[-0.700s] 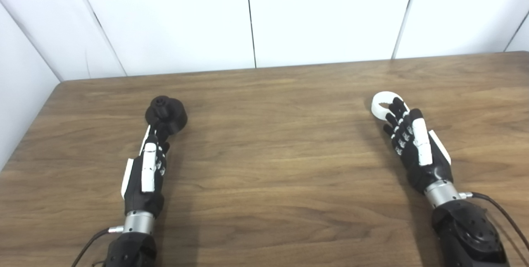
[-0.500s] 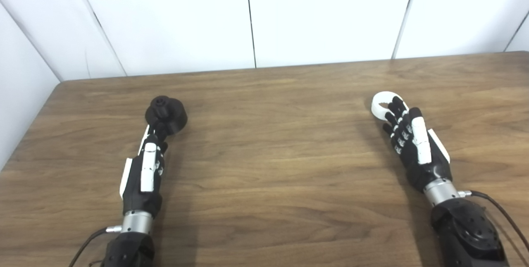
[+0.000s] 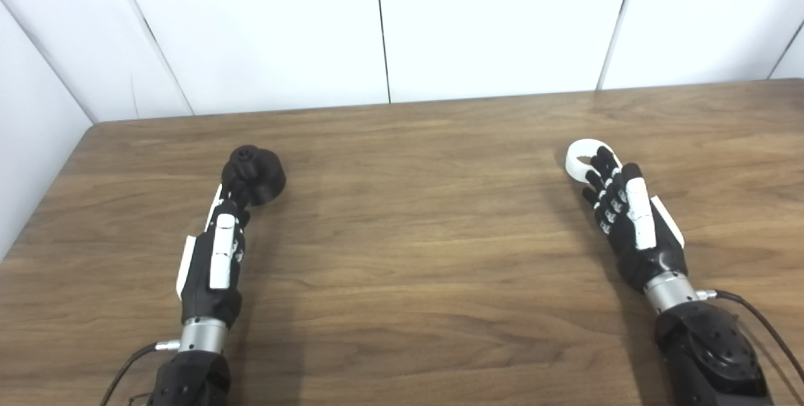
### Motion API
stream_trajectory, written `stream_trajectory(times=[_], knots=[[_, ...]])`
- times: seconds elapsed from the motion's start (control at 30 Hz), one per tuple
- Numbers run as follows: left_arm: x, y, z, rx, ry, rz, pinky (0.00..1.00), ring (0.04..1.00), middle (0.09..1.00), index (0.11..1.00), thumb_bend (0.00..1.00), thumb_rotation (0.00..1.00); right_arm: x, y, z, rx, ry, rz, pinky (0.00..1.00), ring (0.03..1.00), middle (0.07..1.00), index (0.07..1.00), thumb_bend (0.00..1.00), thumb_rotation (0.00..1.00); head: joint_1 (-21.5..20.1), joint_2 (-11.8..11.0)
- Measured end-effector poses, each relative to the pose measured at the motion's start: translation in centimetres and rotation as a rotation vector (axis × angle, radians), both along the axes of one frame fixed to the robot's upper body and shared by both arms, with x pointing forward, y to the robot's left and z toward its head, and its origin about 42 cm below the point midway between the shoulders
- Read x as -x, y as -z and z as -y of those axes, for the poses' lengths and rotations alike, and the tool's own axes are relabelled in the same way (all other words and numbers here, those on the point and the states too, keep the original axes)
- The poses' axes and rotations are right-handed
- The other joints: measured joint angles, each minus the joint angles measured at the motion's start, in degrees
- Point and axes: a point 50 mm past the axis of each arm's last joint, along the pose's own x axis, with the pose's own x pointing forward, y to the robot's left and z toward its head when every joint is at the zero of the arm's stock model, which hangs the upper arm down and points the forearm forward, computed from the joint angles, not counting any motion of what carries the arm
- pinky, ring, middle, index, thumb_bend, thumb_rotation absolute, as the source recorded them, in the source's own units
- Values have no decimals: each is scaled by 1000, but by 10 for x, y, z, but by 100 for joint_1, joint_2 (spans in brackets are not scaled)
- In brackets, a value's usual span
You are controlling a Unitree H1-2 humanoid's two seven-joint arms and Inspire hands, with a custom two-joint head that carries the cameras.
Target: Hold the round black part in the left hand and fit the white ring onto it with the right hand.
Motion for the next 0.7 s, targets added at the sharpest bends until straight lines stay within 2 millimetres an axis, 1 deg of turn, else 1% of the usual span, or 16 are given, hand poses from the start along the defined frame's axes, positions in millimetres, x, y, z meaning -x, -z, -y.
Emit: stream_trajectory(times=[0.13, 0.2, 0.27, 0.33, 0.37, 0.43, 0.57, 0.63, 0.7], knots=[[0, -16, -17, -119, -5, 2, 1000, 1000, 1000, 1000, 552, 712, -1, 0, 0, 0, 1, 2, 1000, 1000, 1000, 1000, 549, 1000, 79, 0], [-1, -27, -30, -262, -29, 5, 999, 1000, 1000, 1000, 589, 661, -1, 1, 0, 0, 2, 5, 1000, 1000, 1000, 1000, 556, 1000, 114, -9], [-3, -40, -44, -383, -51, 1, 987, 1000, 1000, 1000, 656, 564, -2, 2, 1, 1, 4, 10, 1000, 1000, 1000, 1000, 558, 1000, 158, -9], [-10, -53, -55, -457, -74, -8, 986, 1000, 1000, 1000, 756, 477, -3, 3, 1, 3, 6, 11, 1000, 1000, 1000, 1000, 561, 1000, 237, -9], [-13, -56, -57, -467, -79, -6, 992, 1000, 1000, 1000, 796, 454, -3, 3, 1, 3, 5, 11, 1000, 1000, 1000, 1000, 563, 1000, 237, -9], [-19, -64, -62, -488, -86, -24, 996, 1000, 1000, 1000, 851, 423, -4, 3, 1, 2, 5, 11, 1000, 1000, 1000, 1000, 571, 1000, 272, -18], [-30, -74, -63, -551, -86, -48, 973, 1000, 1000, 1000, 900, 394, -6, 2, 1, 4, 3, 12, 1000, 1000, 1000, 1000, 592, 1000, 325, -17], [-39, -77, -67, -611, -79, -56, 971, 1000, 1000, 1000, 918, 396, -6, 2, 3, 8, 4, 11, 1000, 1000, 1000, 1000, 591, 1000, 308, -18], [-47, -81, -76, -664, -86, -90, 981, 1000, 1000, 1000, 910, 383, -6, 2, 4, 11, 4, 10, 1000, 1000, 1000, 1000, 600, 1000, 299, -26]])
